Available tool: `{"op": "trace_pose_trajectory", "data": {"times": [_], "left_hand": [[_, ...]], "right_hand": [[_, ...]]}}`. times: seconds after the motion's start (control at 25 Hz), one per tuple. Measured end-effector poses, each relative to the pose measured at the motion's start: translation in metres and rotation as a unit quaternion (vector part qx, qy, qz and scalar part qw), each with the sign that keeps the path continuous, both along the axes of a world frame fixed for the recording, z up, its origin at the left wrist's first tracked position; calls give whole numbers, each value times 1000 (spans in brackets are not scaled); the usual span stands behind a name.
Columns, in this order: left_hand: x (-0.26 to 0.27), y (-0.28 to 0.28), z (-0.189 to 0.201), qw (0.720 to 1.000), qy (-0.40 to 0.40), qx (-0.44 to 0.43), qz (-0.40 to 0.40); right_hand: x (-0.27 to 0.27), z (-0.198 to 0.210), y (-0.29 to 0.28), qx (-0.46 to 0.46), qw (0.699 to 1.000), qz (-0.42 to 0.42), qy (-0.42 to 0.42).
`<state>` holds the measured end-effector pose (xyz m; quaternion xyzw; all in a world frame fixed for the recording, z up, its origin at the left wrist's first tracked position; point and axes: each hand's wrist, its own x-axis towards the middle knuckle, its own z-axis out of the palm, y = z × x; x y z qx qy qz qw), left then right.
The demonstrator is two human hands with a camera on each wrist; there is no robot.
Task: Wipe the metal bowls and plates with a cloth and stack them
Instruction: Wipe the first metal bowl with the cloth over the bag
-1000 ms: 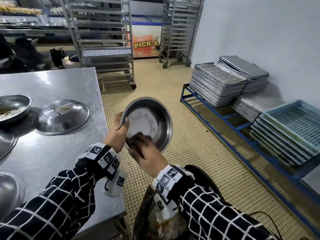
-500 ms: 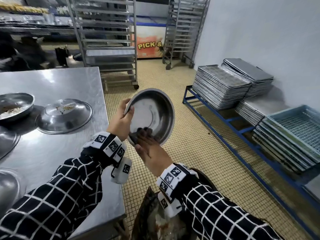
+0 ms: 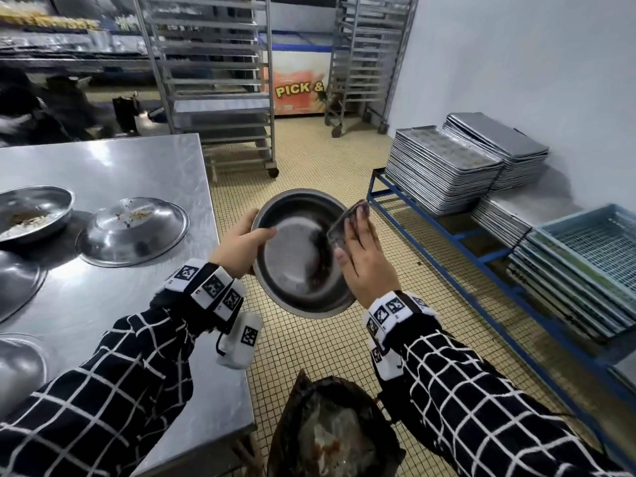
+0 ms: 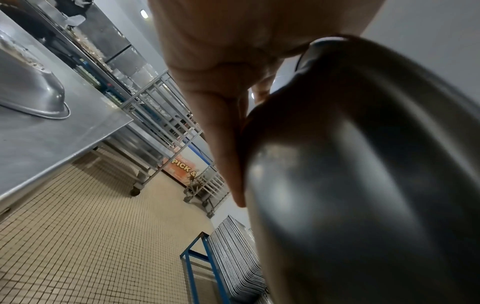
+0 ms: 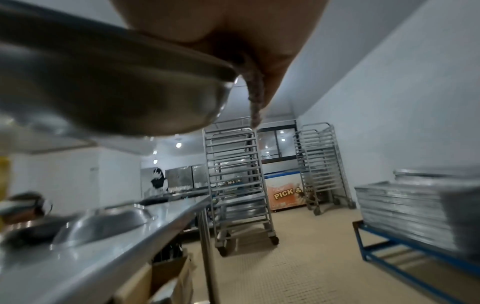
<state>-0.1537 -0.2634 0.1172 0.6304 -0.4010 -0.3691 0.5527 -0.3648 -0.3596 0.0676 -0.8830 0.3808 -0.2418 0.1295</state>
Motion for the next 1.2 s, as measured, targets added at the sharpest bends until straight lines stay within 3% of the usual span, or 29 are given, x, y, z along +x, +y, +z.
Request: {"op": "trace_pose_trajectory", "data": {"times": [0.16,0.32,0.48,0.56,0.72,0.92,1.04,1.12,1.2], "left_hand": [[13,3,-8,996,56,41,-64],[17,8,-7,996,0,47,-76],[6,19,-12,998,0,-40,-43],[-3,23,-18,996,-58,-44,-46],[-3,19,-27,998,-34,-33,34],[5,17,-30,993,-66,2,94],[5,20,-31,994,-77,-3,71],[4,18,-30,994,-80,-11,70],[1,15,-24,995,-78,-29,49]], "right_hand": [[6,23,-8,117,989,-34,-85],[3,23,-7,199,971,-59,-117],[18,12,9,265,902,-168,-298],[25,15,19,277,880,-177,-343],[22,18,33,314,873,-139,-346],[17,7,35,281,888,-206,-299],[27,3,51,213,937,-108,-254],[41,1,71,177,969,28,-168],[55,-6,89,157,972,170,-51]]}}
